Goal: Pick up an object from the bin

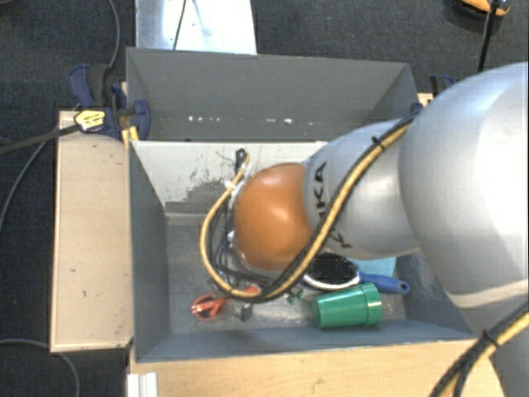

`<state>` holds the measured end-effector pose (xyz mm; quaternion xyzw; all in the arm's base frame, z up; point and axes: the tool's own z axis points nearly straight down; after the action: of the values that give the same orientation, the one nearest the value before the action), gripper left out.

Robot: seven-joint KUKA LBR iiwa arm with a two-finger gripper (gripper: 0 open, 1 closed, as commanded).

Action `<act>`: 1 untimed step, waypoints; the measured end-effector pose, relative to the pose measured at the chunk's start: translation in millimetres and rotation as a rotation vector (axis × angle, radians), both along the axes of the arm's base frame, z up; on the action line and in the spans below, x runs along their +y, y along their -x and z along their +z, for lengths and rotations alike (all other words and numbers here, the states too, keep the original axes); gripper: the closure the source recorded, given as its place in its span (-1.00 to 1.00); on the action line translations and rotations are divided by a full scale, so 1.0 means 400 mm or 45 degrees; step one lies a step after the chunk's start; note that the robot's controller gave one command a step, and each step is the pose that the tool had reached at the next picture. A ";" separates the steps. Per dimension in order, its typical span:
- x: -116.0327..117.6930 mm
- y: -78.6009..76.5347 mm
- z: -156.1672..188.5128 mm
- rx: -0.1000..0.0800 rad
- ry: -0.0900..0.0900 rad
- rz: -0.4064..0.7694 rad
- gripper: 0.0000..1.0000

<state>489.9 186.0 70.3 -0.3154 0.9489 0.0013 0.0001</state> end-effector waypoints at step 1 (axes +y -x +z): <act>0.000 0.000 0.000 0.000 0.000 -0.002 1.00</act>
Offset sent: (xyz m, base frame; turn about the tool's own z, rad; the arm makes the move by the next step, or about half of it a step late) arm -0.0061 0.0004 0.1054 -0.0287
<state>489.9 186.0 70.3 -0.3147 0.9492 0.0013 0.0000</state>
